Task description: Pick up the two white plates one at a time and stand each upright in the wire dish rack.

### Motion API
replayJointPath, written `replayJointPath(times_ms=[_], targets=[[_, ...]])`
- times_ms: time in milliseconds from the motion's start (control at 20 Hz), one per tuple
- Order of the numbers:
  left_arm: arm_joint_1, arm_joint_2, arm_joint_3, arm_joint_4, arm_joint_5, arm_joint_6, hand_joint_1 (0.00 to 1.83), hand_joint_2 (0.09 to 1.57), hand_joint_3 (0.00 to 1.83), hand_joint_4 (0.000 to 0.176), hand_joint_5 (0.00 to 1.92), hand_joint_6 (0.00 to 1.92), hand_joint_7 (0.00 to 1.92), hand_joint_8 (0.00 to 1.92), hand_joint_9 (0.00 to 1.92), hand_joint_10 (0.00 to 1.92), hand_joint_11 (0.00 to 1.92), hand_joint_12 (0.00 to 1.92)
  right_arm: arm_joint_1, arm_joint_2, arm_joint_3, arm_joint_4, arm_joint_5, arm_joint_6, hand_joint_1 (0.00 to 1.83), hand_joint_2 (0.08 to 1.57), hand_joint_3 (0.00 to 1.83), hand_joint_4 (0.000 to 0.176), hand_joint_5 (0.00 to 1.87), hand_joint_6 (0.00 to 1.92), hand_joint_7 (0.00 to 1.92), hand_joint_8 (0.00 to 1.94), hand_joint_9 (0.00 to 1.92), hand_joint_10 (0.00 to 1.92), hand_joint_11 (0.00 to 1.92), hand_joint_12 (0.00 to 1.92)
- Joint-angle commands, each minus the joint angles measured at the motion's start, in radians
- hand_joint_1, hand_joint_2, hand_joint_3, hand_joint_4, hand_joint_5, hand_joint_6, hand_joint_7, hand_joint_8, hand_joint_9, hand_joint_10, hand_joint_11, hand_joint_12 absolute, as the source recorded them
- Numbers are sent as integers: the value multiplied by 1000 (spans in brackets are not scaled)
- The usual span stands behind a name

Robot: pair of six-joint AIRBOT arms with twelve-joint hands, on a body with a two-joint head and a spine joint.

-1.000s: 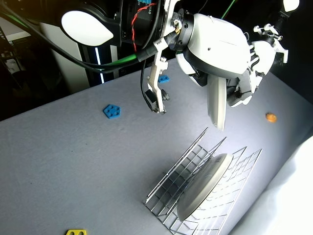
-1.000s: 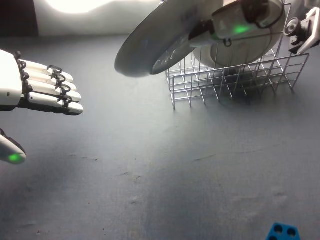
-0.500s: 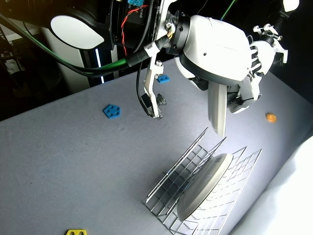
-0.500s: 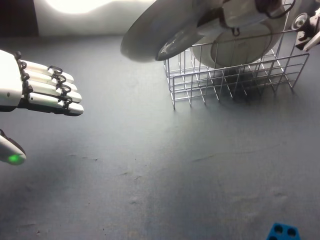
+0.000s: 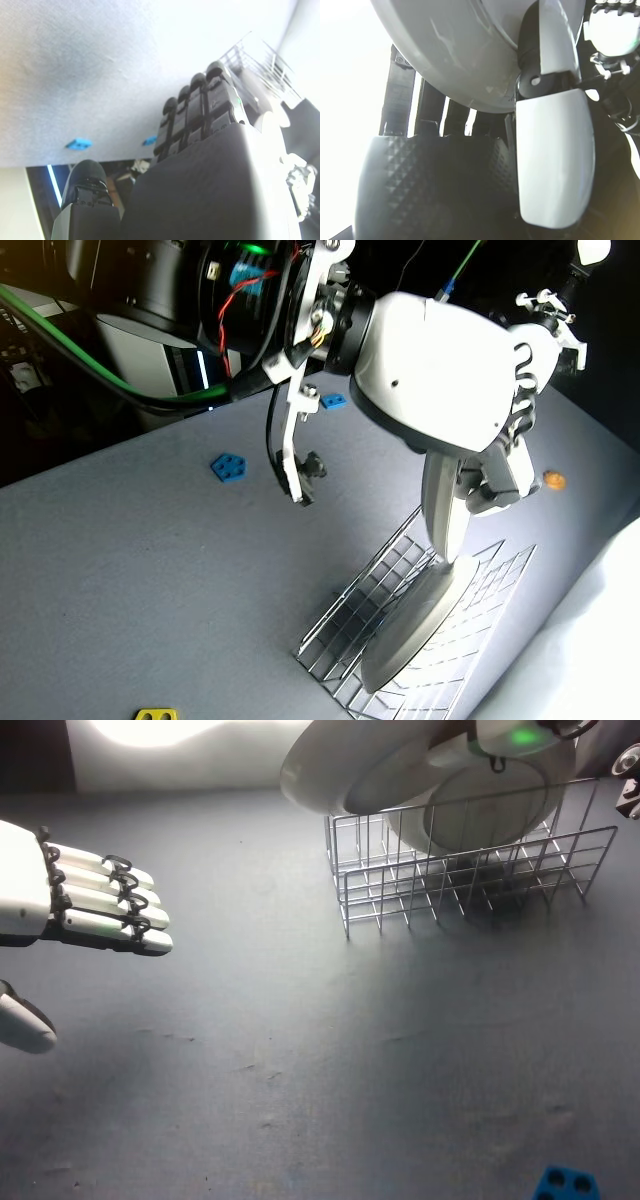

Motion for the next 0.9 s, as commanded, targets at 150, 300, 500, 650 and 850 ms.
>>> replayJointPath(times_ms=[150,300,500,650,850], targets=[[-5,6,0,-62,-17,4,0,1142,0,0,0,0,0,0,0,0,0,0,29,6,-6,9,90,-7,1240,1062,1,25,1104,839,1117,705,1206,2,747,897],[-5,5,0,-62,-17,4,0,1136,0,0,0,0,0,0,0,0,0,0,31,6,-14,20,89,-2,1242,1063,0,14,1128,804,1091,746,1187,3,717,907],[-4,5,-2,-58,-17,6,0,1140,0,0,0,0,0,0,0,0,0,0,38,8,-39,42,92,-20,1245,1054,0,15,1137,793,1126,676,1197,4,733,901],[-1,6,-2,-58,-17,6,0,1146,0,0,0,0,0,0,0,0,0,0,45,11,-55,230,119,-191,1241,1059,1,22,1122,808,1112,711,1202,4,732,910],[0,6,-3,-58,-17,6,0,1152,3,0,0,0,5,2,0,0,0,0,45,13,-64,304,222,-277,1238,1068,0,20,1106,841,1093,741,1188,5,707,936]])
